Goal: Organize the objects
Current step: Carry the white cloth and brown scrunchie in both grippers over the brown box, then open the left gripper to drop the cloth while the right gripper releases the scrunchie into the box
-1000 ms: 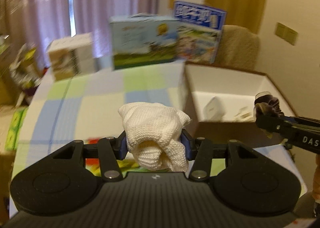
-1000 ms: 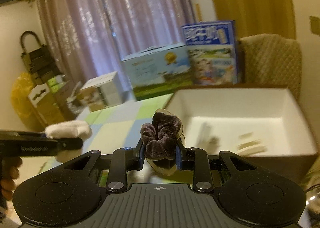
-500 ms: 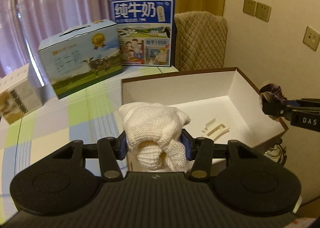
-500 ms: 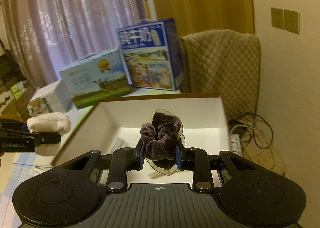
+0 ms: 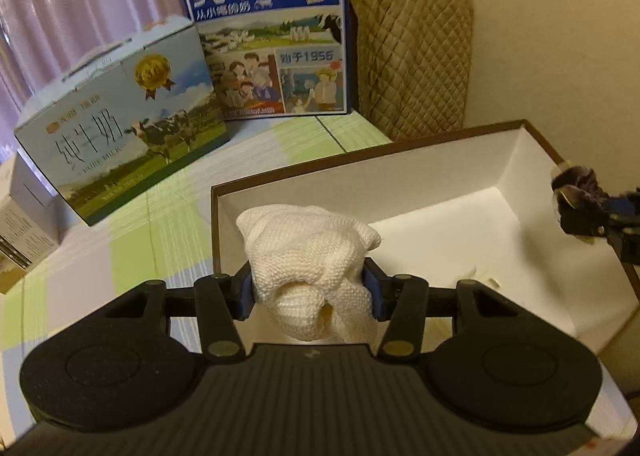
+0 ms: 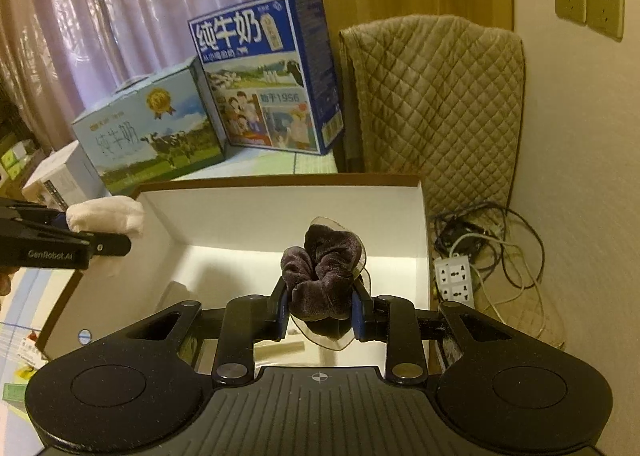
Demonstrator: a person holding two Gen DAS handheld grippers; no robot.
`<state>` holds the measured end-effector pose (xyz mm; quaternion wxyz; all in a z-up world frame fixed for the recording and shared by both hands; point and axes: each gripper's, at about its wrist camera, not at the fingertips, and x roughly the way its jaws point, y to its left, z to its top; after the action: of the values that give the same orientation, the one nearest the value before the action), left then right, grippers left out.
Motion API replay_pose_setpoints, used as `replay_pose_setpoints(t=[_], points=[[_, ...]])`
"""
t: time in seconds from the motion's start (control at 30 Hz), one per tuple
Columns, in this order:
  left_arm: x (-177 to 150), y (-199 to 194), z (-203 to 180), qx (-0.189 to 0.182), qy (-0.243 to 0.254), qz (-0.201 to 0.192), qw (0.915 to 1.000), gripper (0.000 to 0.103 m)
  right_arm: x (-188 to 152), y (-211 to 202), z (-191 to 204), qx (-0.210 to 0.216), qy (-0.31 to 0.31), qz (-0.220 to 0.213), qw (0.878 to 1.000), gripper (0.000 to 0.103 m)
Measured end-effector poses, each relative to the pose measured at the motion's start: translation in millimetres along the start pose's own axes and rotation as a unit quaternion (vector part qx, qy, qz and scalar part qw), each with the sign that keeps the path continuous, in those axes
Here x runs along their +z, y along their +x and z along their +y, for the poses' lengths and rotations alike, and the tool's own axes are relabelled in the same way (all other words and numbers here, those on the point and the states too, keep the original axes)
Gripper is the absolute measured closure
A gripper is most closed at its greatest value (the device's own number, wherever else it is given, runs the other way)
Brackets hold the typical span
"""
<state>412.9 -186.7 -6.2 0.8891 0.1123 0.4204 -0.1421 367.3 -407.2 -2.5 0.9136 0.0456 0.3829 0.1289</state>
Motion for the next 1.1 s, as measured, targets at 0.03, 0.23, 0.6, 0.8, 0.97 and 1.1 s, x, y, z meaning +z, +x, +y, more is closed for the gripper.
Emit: replay_pose_setpoints(t=[0.03,0.23,0.6,0.8,0.97,1.1], points=[[3,6,2,-0.001,-0.002,0.005,1.0,0.055,2,5,-1,0.0,-0.001,0.003,1.0,0.077],[16,31,7,0.009,-0.013,0.024,0.9996,0.054,10,19,-2,-0.007,-0.012,0.014,1.0,0.077],[19,39,2,0.02,-0.004,0.015,0.9997,0.027,19,26,-3,-0.01,-0.009,0.018,1.0,0.077],[16,38,6,0.038,0.002,0.013,0.9992,0.024,20,27,-4,-0.003,-0.005,0.017,1.0,0.076],[12,34,9,0.039,0.003,0.011,0.9992,0.02,21,23,-2,-0.009,0.006,-0.01,1.0,0.046],[8,27,9,0.041,0.006,0.005,0.9991,0.015,24,15,0,-0.011,0.005,-0.034,0.999,0.031]])
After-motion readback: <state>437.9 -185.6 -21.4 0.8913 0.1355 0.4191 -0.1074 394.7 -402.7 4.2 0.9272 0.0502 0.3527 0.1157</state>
